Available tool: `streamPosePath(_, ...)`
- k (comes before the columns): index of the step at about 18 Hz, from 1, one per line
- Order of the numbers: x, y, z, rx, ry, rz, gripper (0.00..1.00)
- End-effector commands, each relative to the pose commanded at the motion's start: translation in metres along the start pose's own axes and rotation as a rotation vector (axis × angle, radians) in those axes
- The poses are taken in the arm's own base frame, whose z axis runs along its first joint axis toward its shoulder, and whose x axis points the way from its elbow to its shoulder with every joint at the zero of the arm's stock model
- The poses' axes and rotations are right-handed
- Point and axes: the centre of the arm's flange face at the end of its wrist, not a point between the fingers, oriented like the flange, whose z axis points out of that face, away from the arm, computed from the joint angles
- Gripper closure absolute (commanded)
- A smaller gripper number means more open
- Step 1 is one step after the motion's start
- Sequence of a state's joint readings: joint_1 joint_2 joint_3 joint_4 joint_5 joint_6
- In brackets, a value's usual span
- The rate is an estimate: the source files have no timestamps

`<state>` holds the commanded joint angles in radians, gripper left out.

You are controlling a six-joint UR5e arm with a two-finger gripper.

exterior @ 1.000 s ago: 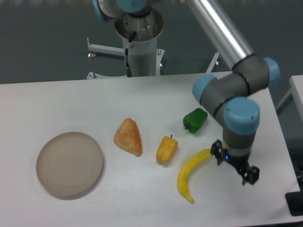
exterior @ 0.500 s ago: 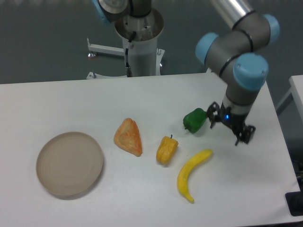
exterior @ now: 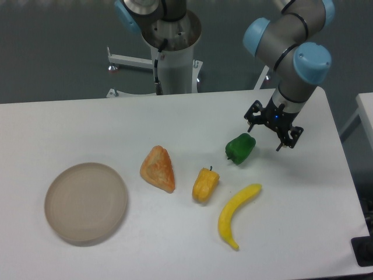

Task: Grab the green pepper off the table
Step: 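Lower the open gripper down around the green pepper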

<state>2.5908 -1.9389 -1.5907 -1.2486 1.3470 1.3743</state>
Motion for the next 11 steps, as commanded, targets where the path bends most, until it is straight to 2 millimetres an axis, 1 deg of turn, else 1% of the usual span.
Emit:
streamPosePath(1,-0.002,0.007,0.002,0.021,0.01,-0.006,0.0)
streamPosePath(4,0.006,0.013,0.019,0.033,0.043,-0.015,0.0)
streamPosePath(8,0.012,0.006,0.026,0.033,0.033,0.012,0.0)
streamPosePath(11,0.015,0.008,0.033,0.039,0.043,0.016,0.0)
